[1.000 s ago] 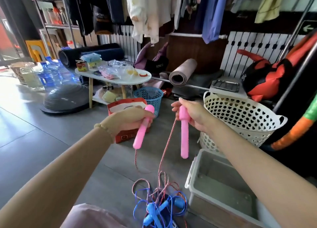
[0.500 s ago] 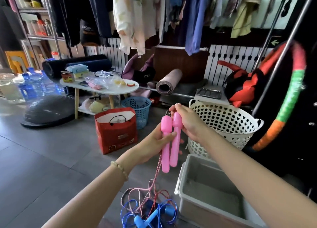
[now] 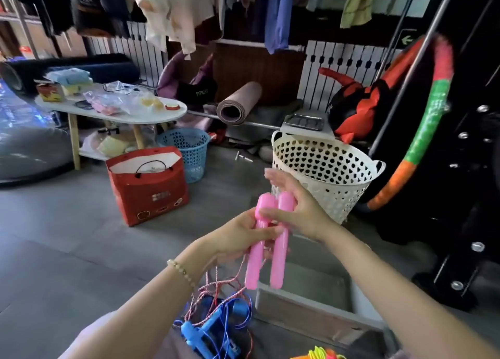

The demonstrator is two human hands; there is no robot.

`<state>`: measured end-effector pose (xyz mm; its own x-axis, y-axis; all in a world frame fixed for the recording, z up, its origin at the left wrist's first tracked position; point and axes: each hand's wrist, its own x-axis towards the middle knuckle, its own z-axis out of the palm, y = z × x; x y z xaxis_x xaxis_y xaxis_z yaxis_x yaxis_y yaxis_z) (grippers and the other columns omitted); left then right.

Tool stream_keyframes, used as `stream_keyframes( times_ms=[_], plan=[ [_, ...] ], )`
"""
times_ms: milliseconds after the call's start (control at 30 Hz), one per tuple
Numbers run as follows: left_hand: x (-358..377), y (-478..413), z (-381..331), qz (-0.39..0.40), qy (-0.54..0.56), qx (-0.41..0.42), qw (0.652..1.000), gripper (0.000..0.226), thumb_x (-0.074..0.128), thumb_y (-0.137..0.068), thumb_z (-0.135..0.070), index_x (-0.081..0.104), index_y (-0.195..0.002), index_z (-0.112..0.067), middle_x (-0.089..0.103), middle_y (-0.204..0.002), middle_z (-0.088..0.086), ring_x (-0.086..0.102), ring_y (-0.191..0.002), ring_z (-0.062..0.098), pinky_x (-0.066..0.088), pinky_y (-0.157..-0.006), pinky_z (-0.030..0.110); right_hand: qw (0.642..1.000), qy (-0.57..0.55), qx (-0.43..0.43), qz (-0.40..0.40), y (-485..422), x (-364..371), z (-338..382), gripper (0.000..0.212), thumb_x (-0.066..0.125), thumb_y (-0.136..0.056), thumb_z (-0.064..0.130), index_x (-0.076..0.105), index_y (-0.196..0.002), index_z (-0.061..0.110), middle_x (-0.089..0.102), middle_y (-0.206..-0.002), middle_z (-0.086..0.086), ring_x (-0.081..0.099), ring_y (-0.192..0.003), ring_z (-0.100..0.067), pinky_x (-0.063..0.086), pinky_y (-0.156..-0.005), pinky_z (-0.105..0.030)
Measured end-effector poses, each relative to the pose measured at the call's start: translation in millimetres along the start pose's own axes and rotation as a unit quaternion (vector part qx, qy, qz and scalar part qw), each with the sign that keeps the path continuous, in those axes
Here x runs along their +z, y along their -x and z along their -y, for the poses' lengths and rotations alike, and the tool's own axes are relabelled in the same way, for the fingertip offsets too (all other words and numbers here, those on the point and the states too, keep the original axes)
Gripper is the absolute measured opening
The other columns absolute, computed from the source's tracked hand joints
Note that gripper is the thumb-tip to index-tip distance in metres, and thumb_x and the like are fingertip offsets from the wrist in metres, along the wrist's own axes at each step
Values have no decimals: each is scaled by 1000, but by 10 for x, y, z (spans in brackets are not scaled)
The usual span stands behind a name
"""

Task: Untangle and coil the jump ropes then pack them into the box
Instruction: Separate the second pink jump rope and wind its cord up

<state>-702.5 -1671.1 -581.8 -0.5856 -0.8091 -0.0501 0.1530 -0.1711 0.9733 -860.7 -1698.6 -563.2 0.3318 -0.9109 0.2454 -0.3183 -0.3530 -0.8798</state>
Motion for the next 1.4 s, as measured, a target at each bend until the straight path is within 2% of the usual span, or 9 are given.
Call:
stream_keyframes(
  times_ms=[100, 233, 367, 433, 533, 633, 1000, 1200, 1400],
  plan=[
    [44, -22, 54, 6, 8, -20, 1000, 24, 53, -92, 2, 52, -112, -11, 71, -85, 3, 71, -78, 22, 59, -71, 34, 999, -24, 4, 37, 57, 17, -118, 50, 83, -60, 31, 64, -105, 27, 65, -110, 9, 61, -99, -4, 48, -89, -22],
    [67, -11, 92, 16, -10, -30, 999, 26, 55, -91, 3, 51, -112, -12, 69, -86, 3, 71, -79, 19, 56, -69, 26, 998, -57, 10, 22, 143, 35, -254, 47, 83, -60, 25, 63, -103, 27, 66, -107, -3, 64, -92, -10, 51, -80, -20],
    [143, -85, 208, -75, -19, -25, 997, 45, 65, -86, -2, 37, -122, -3, 66, -97, 9, 72, -80, 18, 57, -69, 27, 997, -57, 25, -53, 165, 29, -322, 45, 77, -65, 27, 61, -107, 25, 64, -108, 0, 61, -100, -16, 50, -90, -28],
    [166, -126, 273, -124, -28, -30, 991, 59, 71, -81, -3, 30, -122, -11, 67, -100, 11, 72, -81, 19, 58, -69, 28, 996, -56, 26, -69, 158, 1, -328, 46, 77, -66, 27, 60, -109, 26, 64, -109, 2, 60, -102, -15, 48, -92, -26],
    [194, -158, 265, -95, -73, -21, 993, 34, 68, -84, -2, 49, -112, -10, 70, -89, 7, 71, -73, 16, 55, -63, 24, 996, -47, 15, -69, 176, 1, -323, 45, 79, -69, 19, 59, -110, 22, 62, -106, 5, 58, -96, -6, 46, -88, -18],
    [153, -197, 257, -79, -74, -52, 993, 11, 66, -87, -8, 63, -98, -6, 74, -85, 6, 72, -76, 21, 58, -69, 29, 996, -45, 11, -82, 167, -17, -332, 45, 79, -72, 10, 59, -111, 17, 61, -105, 6, 56, -93, 0, 44, -85, -13],
    [153, -225, 271, -81, -79, -119, 986, 19, 64, -88, -30, 69, -92, -12, 74, -81, 8, 70, -72, 16, 58, -71, 27, 986, -84, 10, -145, 176, -26, -371, 40, 75, -74, 2, 59, -107, 18, 62, -104, 4, 57, -89, 2, 44, -79, -10],
    [156, -200, 268, -85, -42, -108, 990, 19, 69, -84, -14, 67, -101, -4, 74, -84, 8, 70, -70, 17, 59, -68, 26, 981, -96, 6, -169, 183, -63, -366, 41, 75, -74, 1, 59, -110, 11, 62, -103, 3, 57, -87, 5, 43, -77, -7],
    [148, -214, 299, -61, -103, -90, 989, 16, 61, -91, -21, 66, -101, -10, 72, -75, 1, 62, -56, 9, 51, -55, 19, 977, -100, 7, -186, 196, -52, -383, 40, 77, -73, 3, 60, -108, 15, 63, -105, 5, 58, -91, 1, 45, -83, -12]
  ],
)
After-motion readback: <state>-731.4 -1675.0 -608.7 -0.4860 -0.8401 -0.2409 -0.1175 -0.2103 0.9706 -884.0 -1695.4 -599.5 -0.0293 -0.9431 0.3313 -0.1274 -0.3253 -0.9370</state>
